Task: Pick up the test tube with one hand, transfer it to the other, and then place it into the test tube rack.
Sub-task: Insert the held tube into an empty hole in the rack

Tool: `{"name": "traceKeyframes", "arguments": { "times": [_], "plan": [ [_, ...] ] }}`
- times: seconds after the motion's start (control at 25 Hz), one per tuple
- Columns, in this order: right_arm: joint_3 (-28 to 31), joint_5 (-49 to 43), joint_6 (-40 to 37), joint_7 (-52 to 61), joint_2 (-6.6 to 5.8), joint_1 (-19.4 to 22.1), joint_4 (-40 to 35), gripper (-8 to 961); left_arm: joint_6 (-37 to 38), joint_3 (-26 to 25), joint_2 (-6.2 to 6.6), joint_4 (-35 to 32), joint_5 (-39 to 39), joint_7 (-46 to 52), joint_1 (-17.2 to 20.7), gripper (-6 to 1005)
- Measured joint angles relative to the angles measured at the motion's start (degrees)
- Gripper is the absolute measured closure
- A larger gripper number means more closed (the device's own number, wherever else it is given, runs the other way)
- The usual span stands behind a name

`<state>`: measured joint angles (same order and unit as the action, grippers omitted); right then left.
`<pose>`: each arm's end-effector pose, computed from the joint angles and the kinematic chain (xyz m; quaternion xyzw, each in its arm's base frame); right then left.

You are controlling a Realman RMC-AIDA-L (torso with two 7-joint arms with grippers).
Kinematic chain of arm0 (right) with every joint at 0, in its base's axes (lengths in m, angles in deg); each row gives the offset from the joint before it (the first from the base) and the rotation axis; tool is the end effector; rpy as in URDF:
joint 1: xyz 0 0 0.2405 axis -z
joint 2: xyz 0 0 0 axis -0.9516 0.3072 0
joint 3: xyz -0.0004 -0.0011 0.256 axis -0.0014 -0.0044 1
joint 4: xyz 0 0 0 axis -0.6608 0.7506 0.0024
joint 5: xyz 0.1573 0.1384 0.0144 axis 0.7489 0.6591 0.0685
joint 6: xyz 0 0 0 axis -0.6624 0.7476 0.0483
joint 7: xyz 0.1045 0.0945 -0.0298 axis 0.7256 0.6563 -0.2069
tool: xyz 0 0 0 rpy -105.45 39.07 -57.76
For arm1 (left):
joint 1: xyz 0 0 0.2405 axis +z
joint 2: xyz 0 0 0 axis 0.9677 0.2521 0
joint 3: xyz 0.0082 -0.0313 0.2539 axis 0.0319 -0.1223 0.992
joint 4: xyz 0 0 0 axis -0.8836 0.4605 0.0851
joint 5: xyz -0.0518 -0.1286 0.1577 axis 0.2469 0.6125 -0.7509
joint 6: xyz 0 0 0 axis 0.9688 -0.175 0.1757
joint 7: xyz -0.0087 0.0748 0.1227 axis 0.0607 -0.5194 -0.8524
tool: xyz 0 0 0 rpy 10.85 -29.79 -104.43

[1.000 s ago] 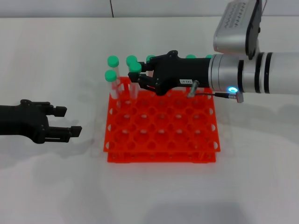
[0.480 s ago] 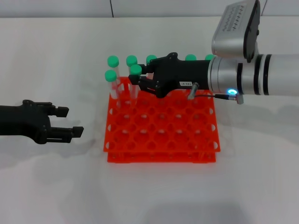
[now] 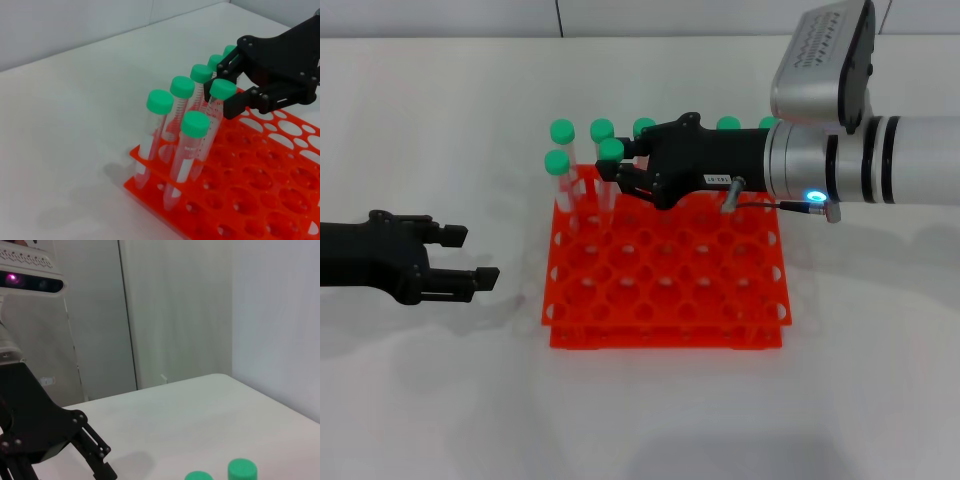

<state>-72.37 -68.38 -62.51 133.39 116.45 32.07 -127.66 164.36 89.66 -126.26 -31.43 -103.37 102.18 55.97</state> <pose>0.1319 0.3834 -0.0938 -0.9567 0.1164 0.2171 0.1551 -0.2845 0.3015 0.0560 -0.9458 -0.2763 -0.0698 0.1559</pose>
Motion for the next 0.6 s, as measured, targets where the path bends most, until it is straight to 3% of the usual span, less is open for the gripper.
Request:
{"name": "traceKeyframes", "arguments": {
  "times": [0.6],
  "plan": [
    [-0.03, 0.00, 0.14, 0.02, 0.00, -0.22, 0.71, 694, -0.72, -0.03, 0.00, 0.76, -0.01, -0.56, -0.49, 237]
  ]
}}
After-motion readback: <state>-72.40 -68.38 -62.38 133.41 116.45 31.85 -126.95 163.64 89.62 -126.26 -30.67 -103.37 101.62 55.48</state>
